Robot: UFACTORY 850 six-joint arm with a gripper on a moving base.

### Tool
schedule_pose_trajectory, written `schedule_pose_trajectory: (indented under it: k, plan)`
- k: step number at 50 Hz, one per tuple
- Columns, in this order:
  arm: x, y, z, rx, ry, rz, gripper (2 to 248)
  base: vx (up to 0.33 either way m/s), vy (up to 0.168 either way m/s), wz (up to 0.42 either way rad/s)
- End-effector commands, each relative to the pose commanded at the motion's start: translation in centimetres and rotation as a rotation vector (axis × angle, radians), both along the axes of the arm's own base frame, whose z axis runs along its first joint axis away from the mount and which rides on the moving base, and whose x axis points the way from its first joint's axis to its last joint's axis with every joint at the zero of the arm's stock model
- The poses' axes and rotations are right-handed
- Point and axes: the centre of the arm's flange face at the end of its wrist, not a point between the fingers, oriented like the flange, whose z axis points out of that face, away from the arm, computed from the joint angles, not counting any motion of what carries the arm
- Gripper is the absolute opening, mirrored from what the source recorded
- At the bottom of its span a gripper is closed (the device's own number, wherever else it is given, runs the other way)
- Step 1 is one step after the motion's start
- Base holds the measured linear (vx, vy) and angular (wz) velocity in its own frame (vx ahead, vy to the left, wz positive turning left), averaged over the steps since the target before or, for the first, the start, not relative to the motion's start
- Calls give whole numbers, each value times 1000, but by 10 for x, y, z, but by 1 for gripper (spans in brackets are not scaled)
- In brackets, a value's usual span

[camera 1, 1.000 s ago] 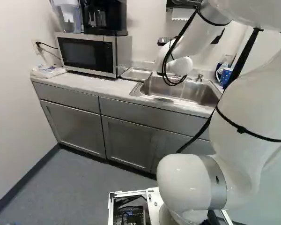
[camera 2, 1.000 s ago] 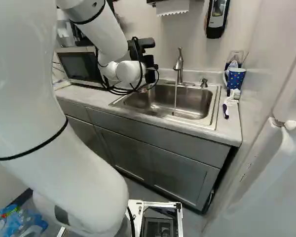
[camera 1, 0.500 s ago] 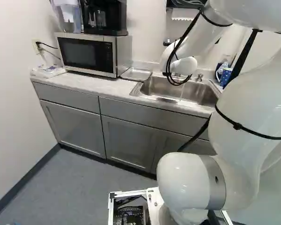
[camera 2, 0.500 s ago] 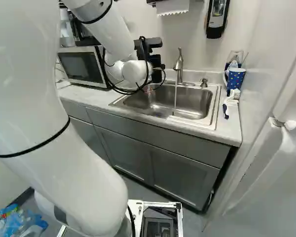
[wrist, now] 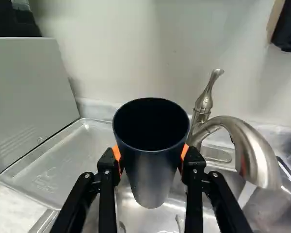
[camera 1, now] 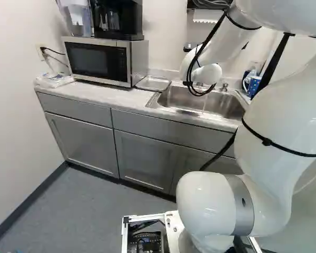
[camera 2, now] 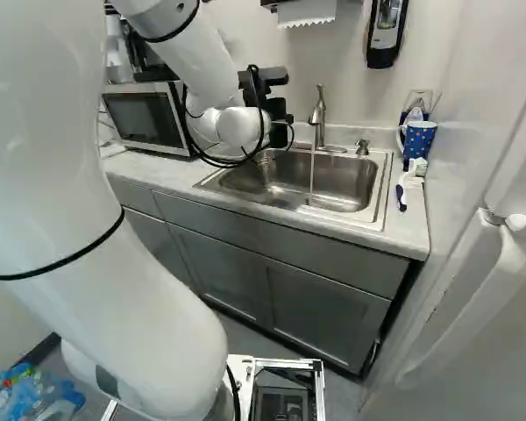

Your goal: Rinse the cup and place it in the tray

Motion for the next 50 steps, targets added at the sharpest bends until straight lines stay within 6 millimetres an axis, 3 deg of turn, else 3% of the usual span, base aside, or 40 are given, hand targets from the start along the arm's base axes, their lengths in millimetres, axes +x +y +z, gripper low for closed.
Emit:
schedule_pose_trajectory:
  k: [50]
  plan:
    - [-6,-2,-18,72,194,-41,126,0,0,0]
